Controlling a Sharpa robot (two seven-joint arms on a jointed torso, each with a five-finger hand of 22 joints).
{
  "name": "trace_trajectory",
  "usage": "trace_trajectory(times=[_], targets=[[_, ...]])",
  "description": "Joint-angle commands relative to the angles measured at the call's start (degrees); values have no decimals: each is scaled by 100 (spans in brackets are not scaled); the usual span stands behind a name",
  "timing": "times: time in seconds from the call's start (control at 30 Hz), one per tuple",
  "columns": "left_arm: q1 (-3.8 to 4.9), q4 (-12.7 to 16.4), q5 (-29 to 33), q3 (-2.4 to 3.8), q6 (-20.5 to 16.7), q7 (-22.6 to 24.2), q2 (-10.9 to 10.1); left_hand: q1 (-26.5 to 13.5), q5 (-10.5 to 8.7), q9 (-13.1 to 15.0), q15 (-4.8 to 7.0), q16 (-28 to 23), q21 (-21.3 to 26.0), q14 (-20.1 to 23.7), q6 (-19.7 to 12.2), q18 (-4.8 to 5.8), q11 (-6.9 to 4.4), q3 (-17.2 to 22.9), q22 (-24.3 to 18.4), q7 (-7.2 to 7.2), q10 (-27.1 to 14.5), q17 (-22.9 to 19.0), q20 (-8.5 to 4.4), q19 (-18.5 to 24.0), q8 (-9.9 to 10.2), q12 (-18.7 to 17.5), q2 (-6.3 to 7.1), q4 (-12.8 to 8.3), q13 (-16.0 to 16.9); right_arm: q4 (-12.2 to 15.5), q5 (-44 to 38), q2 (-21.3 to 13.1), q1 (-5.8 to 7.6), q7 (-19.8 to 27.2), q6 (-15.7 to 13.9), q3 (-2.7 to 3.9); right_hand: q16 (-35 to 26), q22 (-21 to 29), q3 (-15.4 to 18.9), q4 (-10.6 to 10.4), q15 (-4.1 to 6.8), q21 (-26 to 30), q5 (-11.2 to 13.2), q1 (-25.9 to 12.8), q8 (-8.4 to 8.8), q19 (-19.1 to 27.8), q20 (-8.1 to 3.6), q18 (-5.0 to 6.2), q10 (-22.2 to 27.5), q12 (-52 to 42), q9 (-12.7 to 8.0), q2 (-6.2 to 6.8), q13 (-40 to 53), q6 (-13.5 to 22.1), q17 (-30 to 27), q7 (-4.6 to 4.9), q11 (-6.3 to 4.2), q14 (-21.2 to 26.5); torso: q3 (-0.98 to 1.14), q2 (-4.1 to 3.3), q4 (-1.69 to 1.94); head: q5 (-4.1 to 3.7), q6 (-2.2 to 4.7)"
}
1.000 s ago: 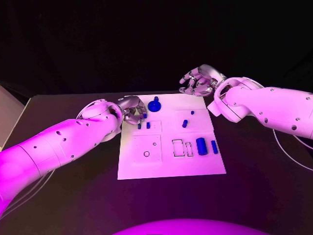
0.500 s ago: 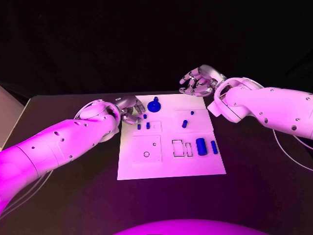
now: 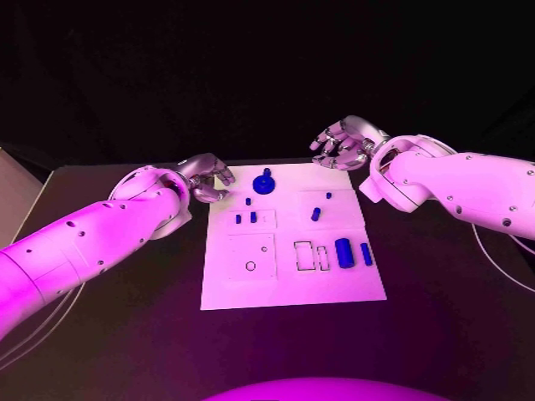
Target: Assemble the parts on the task board
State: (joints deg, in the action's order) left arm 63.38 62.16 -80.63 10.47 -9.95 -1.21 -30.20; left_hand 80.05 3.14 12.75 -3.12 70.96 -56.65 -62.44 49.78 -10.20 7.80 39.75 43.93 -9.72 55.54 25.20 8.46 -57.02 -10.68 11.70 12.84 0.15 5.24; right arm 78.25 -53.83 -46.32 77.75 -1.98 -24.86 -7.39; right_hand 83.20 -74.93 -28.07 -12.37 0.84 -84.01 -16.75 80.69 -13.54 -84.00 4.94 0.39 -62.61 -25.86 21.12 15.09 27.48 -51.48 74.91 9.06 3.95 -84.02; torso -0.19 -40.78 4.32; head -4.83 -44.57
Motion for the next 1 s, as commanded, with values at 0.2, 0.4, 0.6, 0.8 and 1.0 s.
trace_trajectory(times=[0.2,0.4,0.6,0.8,1.0], targets=[[-39,361,2779,282,-215,848,-469,-17,-18,43,18,-881,478,564,253,-41,-31,-27,-269,-118,246,-450,-32,528,-237,340,-82,7,40,-3,-1665,-115,-56,-16,452,-3,-243,-645,-324,285,-36,491,268,33,69,-313,13,221,-56,932,3,72,-742,-171,36,-39,36,-252,-12,53,0,-96,81],[-280,901,4121,481,-67,1201,-990,-28,-18,97,55,-1159,686,547,360,-41,-108,-257,-411,-88,522,-582,-48,564,-380,747,-147,-8,185,-9,-2871,-167,-237,-197,437,-13,-359,-542,-490,433,-65,626,334,-71,133,-302,43,241,-67,1354,-9,138,-1117,-229,-123,-30,80,-221,-27,92,9,-142,93],[-796,1569,5271,887,334,1491,-1455,-97,-16,121,43,-1262,847,559,325,-33,-110,-416,-526,-95,466,-612,-40,547,-409,968,-185,47,289,-28,-3763,-173,-393,-528,436,-22,-449,-398,-459,533,-86,812,382,-180,193,-274,61,278,5,1591,-23,165,-1311,-222,-248,-33,107,-193,-48,131,24,-191,86],[-1249,2107,5878,1257,599,1621,-1784,-134,-17,132,27,-1305,976,574,283,-36,-98,-512,-623,-102,366,-615,-24,516,-418,1048,-209,98,327,-69,-4123,-157,-527,-670,431,-28,-479,-376,-443,569,-82,839,382,-198,205,-273,62,283,-10,1626,-25,161,-1352,-227,-289,-48,98,-184,-76,145,39,-224,93],[-1558,2357,6050,1560,650,1665,-1933,-126,-17,136,26,-1313,1001,577,279,-37,-95,-527,-644,-107,343,-615,-23,500,-423,1065,-216,100,335,-131,-4301,-110,-601,-753,481,-32,-484,-364,-436,579,-81,855,378,-212,206,-272,62,286,-23,1637,-25,165,-1367,-236,-296,-49,97,-183,-61,133,26,-212,108]])
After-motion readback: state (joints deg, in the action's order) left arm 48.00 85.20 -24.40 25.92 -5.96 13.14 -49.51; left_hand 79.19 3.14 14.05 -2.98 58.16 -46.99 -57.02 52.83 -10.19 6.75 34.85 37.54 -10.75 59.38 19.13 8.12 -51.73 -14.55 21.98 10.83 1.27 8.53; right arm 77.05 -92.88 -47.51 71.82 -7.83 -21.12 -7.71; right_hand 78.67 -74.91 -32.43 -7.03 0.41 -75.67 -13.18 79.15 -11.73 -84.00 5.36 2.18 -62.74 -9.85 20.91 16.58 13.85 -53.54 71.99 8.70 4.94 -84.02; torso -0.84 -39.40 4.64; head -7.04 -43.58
